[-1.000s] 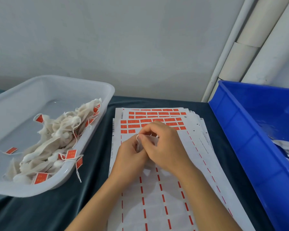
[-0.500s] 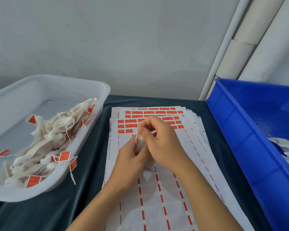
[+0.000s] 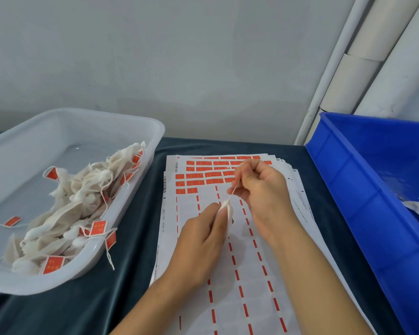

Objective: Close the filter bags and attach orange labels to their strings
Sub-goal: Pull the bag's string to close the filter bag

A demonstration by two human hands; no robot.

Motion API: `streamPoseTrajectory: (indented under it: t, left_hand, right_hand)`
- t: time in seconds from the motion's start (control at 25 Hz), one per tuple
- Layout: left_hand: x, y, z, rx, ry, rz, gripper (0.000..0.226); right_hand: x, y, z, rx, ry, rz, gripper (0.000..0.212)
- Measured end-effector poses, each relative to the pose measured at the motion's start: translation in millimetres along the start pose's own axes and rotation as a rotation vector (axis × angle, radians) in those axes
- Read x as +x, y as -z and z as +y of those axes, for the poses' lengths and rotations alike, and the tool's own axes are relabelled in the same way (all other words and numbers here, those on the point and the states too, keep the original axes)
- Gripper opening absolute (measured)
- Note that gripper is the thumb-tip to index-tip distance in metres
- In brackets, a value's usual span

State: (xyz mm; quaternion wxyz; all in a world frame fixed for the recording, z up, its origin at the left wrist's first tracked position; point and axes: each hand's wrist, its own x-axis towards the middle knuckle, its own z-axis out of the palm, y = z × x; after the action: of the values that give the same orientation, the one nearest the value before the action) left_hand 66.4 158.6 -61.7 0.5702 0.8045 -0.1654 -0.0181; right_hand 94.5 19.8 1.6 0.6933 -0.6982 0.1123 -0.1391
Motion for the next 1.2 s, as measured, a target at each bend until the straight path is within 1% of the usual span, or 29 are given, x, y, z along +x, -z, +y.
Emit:
streamPoseTrajectory:
  t: [0.12, 0.28, 0.32, 0.4, 0.52, 0.6, 0.68, 0.76, 0.8, 0.84, 0.88, 0.92, 0.96, 1.04, 1.12, 1.2]
  left_hand:
    - [-2.7, -0.7, -0.1, 0.016, 0.006, -0.008, 0.044]
    - [-4.0, -0.3, -3.4, 0.026, 0.024, -0.032, 0.041]
    - [-3.5, -0.1, -3.7, 0.044, 0.031, -0.033, 0.039]
    - [-0.9, -0.5, -4.2, 0.096, 0.027, -0.021, 0.033]
    - [3.3, -0.3, -3.2, 0.065, 0.043, 0.02, 0.03]
    - [5.3, 2.1, -1.1, 0.001, 0.049, 0.035, 0.028]
    - [5.3, 5.4, 0.0, -0.059, 0.064, 0.046, 0.032]
    - [4.5, 6.6, 0.0, -0.088, 0.088, 0.036, 0.034]
    - [3.7, 6.5, 0.2, -0.091, 0.092, 0.02, 0.035]
    - [3.3, 6.1, 1.5, -0.089, 0.09, 0.001, 0.035]
    - [3.2, 6.2, 2.9, -0.08, 0.08, -0.019, 0.034]
    - [3.5, 6.3, 3.7, -0.072, 0.065, -0.042, 0.034]
    - [3.8, 6.7, 3.9, -0.074, 0.048, -0.072, 0.035]
    - [4.7, 9.3, 2.7, -0.107, 0.026, -0.136, 0.039]
    - [6.0, 12.8, 0.4, -0.15, 0.023, -0.188, 0.044]
    - [8.6, 16.2, -1.6, -0.182, 0.036, -0.227, 0.045]
  right_hand:
    - [8.3, 5.2, -3.3, 0.145, -0.028, 0.015, 0.028]
    - [8.9, 4.0, 0.5, 0.325, -0.058, -0.039, 0.027]
    - [7.7, 5.1, 3.0, 0.314, -0.076, -0.056, 0.026]
    - [5.5, 11.2, 8.9, 0.199, -0.083, -0.056, 0.025]
    - [0.5, 22.4, 21.8, 0.108, -0.084, 0.032, 0.013]
    - [-3.8, 28.0, 30.8, 0.093, -0.098, 0.094, 0.012]
    - [-7.4, 31.2, 38.1, 0.029, -0.052, 0.146, 0.018]
    - [-11.3, 34.7, 40.4, -0.141, 0.086, 0.161, 0.024]
    - [-14.4, 35.7, 40.6, -0.231, 0.175, 0.117, 0.027]
    - [-18.3, 35.3, 40.4, -0.298, 0.266, 0.035, 0.032]
    - [-22.0, 33.3, 40.3, -0.341, 0.335, -0.067, 0.036]
    - [-24.6, 30.6, 40.5, -0.365, 0.364, -0.169, 0.038]
    - [-26.4, 28.3, 41.0, -0.375, 0.357, -0.258, 0.037]
    - [-28.3, 25.7, 42.9, -0.347, 0.281, -0.395, 0.034]
    - [-28.6, 26.2, 44.8, -0.302, 0.199, -0.434, 0.028]
    - [-27.9, 26.4, 44.2, -0.28, 0.195, -0.37, 0.016]
